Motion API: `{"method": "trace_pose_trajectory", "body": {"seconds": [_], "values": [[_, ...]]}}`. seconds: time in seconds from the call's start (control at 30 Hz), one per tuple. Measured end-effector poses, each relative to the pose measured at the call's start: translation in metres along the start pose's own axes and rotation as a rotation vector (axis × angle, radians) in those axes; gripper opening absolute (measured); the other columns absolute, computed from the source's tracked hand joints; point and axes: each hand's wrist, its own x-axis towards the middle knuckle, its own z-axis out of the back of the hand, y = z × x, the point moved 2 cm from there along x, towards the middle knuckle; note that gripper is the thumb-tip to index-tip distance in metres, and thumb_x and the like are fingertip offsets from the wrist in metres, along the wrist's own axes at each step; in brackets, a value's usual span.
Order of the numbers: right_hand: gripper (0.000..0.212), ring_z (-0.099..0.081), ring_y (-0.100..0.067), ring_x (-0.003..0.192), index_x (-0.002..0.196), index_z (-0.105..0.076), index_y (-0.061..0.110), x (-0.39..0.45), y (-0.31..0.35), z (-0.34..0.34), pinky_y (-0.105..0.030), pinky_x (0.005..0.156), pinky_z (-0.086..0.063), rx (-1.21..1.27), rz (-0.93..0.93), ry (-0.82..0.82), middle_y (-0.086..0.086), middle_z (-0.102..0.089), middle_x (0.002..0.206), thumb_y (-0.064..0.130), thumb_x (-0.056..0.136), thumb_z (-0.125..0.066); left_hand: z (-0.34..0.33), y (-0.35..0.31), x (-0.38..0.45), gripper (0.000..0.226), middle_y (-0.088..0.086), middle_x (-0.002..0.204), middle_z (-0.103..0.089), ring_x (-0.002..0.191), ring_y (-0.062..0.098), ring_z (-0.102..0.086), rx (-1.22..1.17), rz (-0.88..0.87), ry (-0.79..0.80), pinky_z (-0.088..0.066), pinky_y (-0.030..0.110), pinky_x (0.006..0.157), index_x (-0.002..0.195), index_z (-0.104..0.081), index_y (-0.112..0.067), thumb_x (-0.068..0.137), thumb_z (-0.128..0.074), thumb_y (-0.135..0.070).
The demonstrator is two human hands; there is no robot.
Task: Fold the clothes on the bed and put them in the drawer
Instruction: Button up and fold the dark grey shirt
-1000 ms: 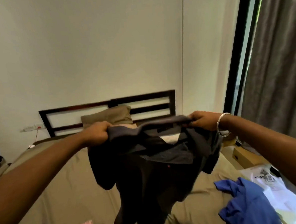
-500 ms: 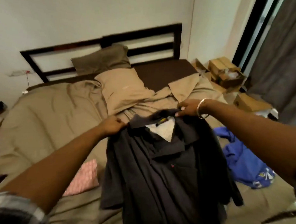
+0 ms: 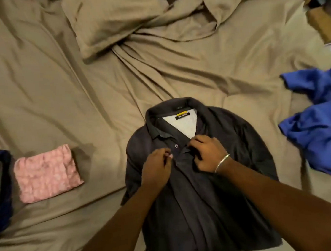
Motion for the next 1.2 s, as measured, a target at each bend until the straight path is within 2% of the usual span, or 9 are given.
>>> {"method": "trace_pose_trajectory", "body": {"seconds": [0.1,0.2,0.27,0.33,0.5,0.63,0.7,0.93,1.2], "values": [[0.033,-0.062,-0.025,0.092,0.099,-0.066,0.016,0.001,-0.007,-0.021,-0.035,0.069,-0.038,-0.001,0.009,-0.253,0.001,-0.065,0.107,0.028,0.069,-0.059,-0.016,0.001,0.015,0.029,-0.003,0.104,-0.066,0.095,0.016,-0.062,-0.049,-0.112,-0.124,-0.055,0.035,0.080,0.116,-0.065,-0.021,0.092,-0.062,-0.037],[0.023,-0.063,-0.022,0.095,0.096,-0.069,0.014,-0.001,-0.017,-0.039,-0.037,0.072,-0.037,0.002,0.044,-0.486,0.000,-0.068,0.107,0.024,0.076,-0.063,-0.028,0.007,0.023,0.034,-0.011,0.098,-0.064,0.086,0.005,-0.059,-0.119,-0.135,-0.288,-0.050,0.018,0.071,0.118,-0.068,-0.029,0.086,-0.066,-0.040],[0.020,-0.064,-0.022,0.096,0.099,-0.067,0.015,-0.001,-0.024,-0.054,-0.039,0.074,-0.038,-0.003,0.090,-0.563,-0.003,-0.068,0.108,0.024,0.081,-0.062,-0.039,0.015,0.028,0.031,-0.014,0.096,-0.063,0.083,0.002,-0.059,-0.161,-0.153,-0.364,-0.047,0.013,0.069,0.114,-0.071,-0.032,0.084,-0.069,-0.042],[0.021,-0.061,-0.023,0.097,0.106,-0.062,0.019,0.001,-0.029,-0.064,-0.040,0.074,-0.038,-0.053,0.134,-0.594,-0.005,-0.068,0.108,0.026,0.086,-0.059,-0.049,0.021,0.034,0.029,-0.013,0.096,-0.065,0.083,0.005,-0.062,-0.179,-0.199,-0.413,-0.050,0.018,0.070,0.111,-0.074,-0.029,0.085,-0.070,-0.040],[0.024,-0.058,-0.021,0.098,0.114,-0.060,0.029,0.004,-0.034,-0.071,-0.038,0.073,-0.035,-0.146,0.125,-0.607,-0.001,-0.067,0.108,0.027,0.091,-0.055,-0.064,0.031,0.039,0.023,-0.009,0.093,-0.071,0.079,0.011,-0.067,-0.218,-0.283,-0.508,-0.055,0.033,0.063,0.107,-0.077,-0.023,0.086,-0.074,-0.032],[0.020,-0.058,-0.021,0.099,0.112,-0.060,0.031,0.004,-0.032,-0.067,-0.038,0.073,-0.035,-0.167,0.150,-0.604,0.006,-0.061,0.112,0.033,0.101,-0.044,-0.064,0.032,0.041,0.021,-0.011,0.089,-0.071,0.076,0.008,-0.065,-0.246,-0.291,-0.512,-0.054,0.031,0.063,0.104,-0.078,-0.025,0.086,-0.074,-0.035],[0.018,-0.059,-0.021,0.100,0.111,-0.061,0.031,0.004,-0.031,-0.066,-0.038,0.074,-0.035,-0.166,0.140,-0.588,0.007,-0.064,0.110,0.029,0.098,-0.048,-0.065,0.032,0.041,0.018,-0.012,0.089,-0.072,0.076,0.006,-0.064,-0.266,-0.293,-0.522,-0.053,0.030,0.063,0.101,-0.078,-0.025,0.087,-0.073,-0.035],[0.021,-0.066,-0.019,0.097,0.100,-0.074,0.018,-0.002,-0.024,-0.042,-0.040,0.075,-0.041,0.096,0.158,-0.574,0.005,-0.072,0.102,0.011,0.087,-0.059,-0.069,0.037,0.039,0.014,-0.013,0.093,-0.073,0.079,0.009,-0.067,-0.282,-0.310,-0.568,-0.052,0.033,0.063,0.098,-0.079,-0.028,0.089,-0.072,-0.034],[0.021,-0.063,-0.018,0.099,0.102,-0.069,0.019,0.024,0.002,-0.019,-0.046,0.076,-0.037,0.024,0.333,-0.362,0.007,-0.067,0.106,0.023,0.088,-0.054,-0.064,0.040,0.042,0.017,-0.015,0.088,-0.070,0.077,0.007,-0.064,-0.482,-0.276,-0.422,-0.054,0.033,0.068,0.098,-0.078,-0.024,0.089,-0.069,-0.035]]}}
